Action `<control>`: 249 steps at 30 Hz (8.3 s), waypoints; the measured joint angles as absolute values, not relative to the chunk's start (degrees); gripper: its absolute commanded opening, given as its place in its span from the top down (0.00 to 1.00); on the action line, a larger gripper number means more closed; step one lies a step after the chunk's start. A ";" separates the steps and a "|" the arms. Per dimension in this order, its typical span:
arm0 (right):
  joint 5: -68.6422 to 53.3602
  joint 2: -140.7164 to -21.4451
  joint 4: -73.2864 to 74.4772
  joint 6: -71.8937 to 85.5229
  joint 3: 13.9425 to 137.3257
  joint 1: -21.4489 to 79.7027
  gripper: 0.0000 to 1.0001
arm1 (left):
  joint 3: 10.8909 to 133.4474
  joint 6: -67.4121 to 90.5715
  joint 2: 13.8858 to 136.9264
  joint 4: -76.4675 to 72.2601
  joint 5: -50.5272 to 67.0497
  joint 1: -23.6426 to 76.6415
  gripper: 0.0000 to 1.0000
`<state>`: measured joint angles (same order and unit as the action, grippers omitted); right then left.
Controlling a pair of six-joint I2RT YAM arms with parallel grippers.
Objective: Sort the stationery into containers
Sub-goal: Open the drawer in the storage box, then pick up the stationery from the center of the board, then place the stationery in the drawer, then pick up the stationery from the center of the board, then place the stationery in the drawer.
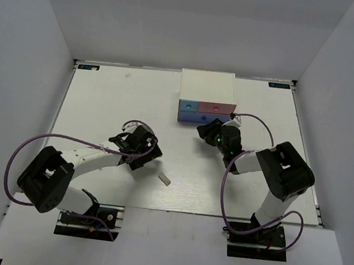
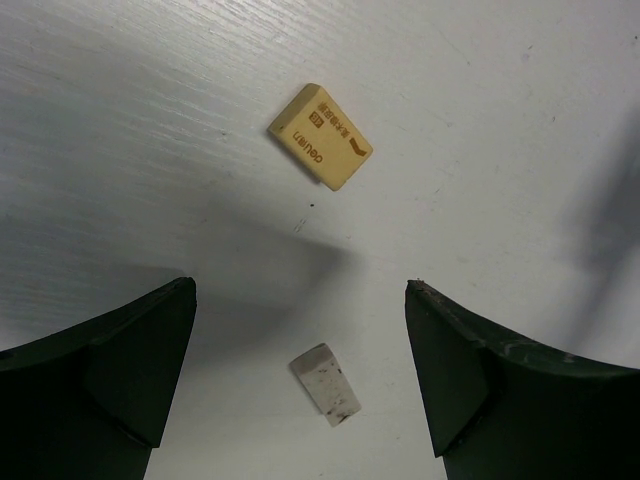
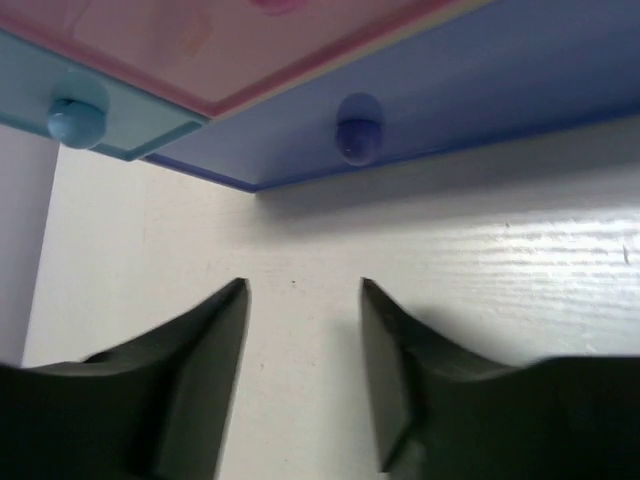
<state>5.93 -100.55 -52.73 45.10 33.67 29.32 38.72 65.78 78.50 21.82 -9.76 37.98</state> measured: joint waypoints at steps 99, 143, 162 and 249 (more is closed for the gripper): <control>7.66 -87.85 -55.31 40.42 20.29 34.26 1.00 | 50.68 69.43 87.46 29.65 -13.41 37.47 0.06; -37.87 -74.39 -21.67 -11.33 36.67 25.82 0.09 | 61.36 70.48 100.16 38.50 -20.08 36.03 0.87; -39.05 -74.30 -21.98 -10.79 36.60 21.74 1.00 | 54.37 30.26 85.54 1.10 -3.70 36.53 1.00; -9.96 -87.24 -9.50 -18.52 51.72 44.16 1.00 | 28.10 57.56 43.29 23.92 -26.35 36.47 0.11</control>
<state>-9.96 -87.24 -9.50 -18.52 51.72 44.16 28.10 57.56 43.29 23.92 -26.35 36.47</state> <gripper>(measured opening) 0.239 0.888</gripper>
